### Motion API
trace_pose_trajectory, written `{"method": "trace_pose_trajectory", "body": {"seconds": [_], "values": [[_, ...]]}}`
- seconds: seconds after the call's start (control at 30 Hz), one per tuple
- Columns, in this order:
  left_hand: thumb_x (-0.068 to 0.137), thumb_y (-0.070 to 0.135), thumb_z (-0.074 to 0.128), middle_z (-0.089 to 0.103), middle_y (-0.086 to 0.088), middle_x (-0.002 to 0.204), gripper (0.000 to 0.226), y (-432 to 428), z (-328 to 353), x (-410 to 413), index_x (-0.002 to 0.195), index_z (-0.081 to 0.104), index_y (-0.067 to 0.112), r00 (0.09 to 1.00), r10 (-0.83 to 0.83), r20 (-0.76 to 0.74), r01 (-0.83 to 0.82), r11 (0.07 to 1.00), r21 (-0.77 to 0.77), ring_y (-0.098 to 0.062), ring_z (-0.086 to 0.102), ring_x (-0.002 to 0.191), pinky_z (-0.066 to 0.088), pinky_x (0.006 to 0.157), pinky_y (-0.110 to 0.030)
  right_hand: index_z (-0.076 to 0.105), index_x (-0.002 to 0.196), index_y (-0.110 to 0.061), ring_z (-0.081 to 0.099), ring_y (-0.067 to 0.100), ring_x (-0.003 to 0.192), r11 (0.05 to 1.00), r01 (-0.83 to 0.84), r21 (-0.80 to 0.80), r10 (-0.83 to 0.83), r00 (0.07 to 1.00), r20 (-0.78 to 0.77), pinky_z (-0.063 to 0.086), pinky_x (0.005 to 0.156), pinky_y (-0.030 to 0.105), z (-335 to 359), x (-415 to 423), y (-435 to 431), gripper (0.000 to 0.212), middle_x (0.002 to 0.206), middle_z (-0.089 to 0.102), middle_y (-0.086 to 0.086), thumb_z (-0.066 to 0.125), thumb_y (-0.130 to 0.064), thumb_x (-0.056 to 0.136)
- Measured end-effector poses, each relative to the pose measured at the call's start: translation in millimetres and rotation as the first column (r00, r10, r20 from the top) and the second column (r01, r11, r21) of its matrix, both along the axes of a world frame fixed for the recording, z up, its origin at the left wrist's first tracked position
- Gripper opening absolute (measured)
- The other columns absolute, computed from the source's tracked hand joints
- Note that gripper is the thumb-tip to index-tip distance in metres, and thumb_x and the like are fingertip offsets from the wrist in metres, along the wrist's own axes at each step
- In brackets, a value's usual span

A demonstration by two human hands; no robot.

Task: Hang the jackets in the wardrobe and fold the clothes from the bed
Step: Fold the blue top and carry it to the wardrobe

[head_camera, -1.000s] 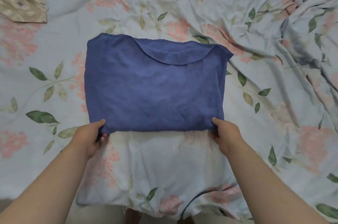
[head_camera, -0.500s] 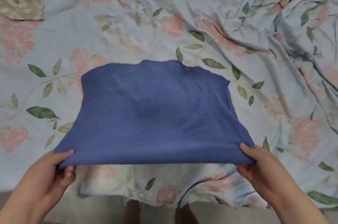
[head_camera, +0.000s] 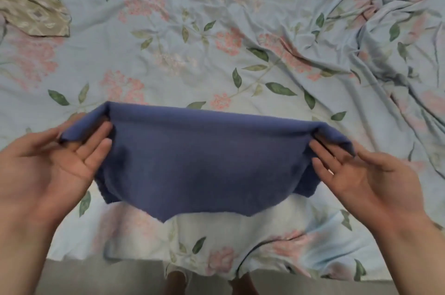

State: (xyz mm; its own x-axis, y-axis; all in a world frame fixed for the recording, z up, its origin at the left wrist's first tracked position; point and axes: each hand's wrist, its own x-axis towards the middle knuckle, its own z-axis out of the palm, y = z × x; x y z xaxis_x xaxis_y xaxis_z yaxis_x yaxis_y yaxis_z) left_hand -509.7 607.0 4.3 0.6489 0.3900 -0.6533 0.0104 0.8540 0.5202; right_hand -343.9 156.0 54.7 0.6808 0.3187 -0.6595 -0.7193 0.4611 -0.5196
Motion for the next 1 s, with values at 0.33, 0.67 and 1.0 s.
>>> {"method": "trace_pose_trajectory", "body": {"seconds": [0.33, 0.67, 1.0], "values": [[0.096, 0.018, 0.041, 0.070, -0.015, 0.117, 0.018, 6, -16, 185, 0.104, 0.055, 0.010, 0.971, -0.110, -0.213, 0.149, 0.972, 0.180, -0.024, 0.068, 0.105, 0.055, 0.082, -0.037, 0.057, 0.125, -0.007, 0.055, 0.023, 0.125, 0.965, -0.067, -0.253, 0.074, 0.997, 0.021, 0.045, 0.101, 0.039, -61, 143, 109, 0.037, 0.131, 0.062, 0.008, 0.041, -0.010, 0.092], [0.097, 0.020, 0.051, 0.056, -0.007, 0.097, 0.017, -38, -66, 216, 0.113, 0.054, 0.019, 0.812, -0.320, -0.488, 0.542, 0.723, 0.429, -0.020, 0.059, 0.079, 0.052, 0.072, -0.032, 0.054, 0.081, -0.022, 0.041, 0.021, 0.059, 0.604, -0.129, -0.787, 0.319, 0.943, 0.090, 0.034, 0.054, 0.030, -115, 141, 83, 0.016, 0.072, 0.043, 0.007, 0.055, -0.007, 0.083], [0.083, 0.039, 0.070, 0.050, 0.006, 0.075, 0.030, -232, -86, 281, 0.088, 0.054, 0.015, 0.400, -0.616, -0.679, 0.838, -0.054, 0.543, -0.014, 0.052, 0.069, 0.042, 0.060, -0.027, 0.068, 0.085, -0.020, 0.061, 0.032, 0.090, -0.008, -0.304, -0.953, 0.441, 0.854, -0.276, 0.053, 0.077, 0.037, -168, 45, 78, 0.026, 0.093, 0.066, 0.005, 0.065, -0.045, 0.075]]}}
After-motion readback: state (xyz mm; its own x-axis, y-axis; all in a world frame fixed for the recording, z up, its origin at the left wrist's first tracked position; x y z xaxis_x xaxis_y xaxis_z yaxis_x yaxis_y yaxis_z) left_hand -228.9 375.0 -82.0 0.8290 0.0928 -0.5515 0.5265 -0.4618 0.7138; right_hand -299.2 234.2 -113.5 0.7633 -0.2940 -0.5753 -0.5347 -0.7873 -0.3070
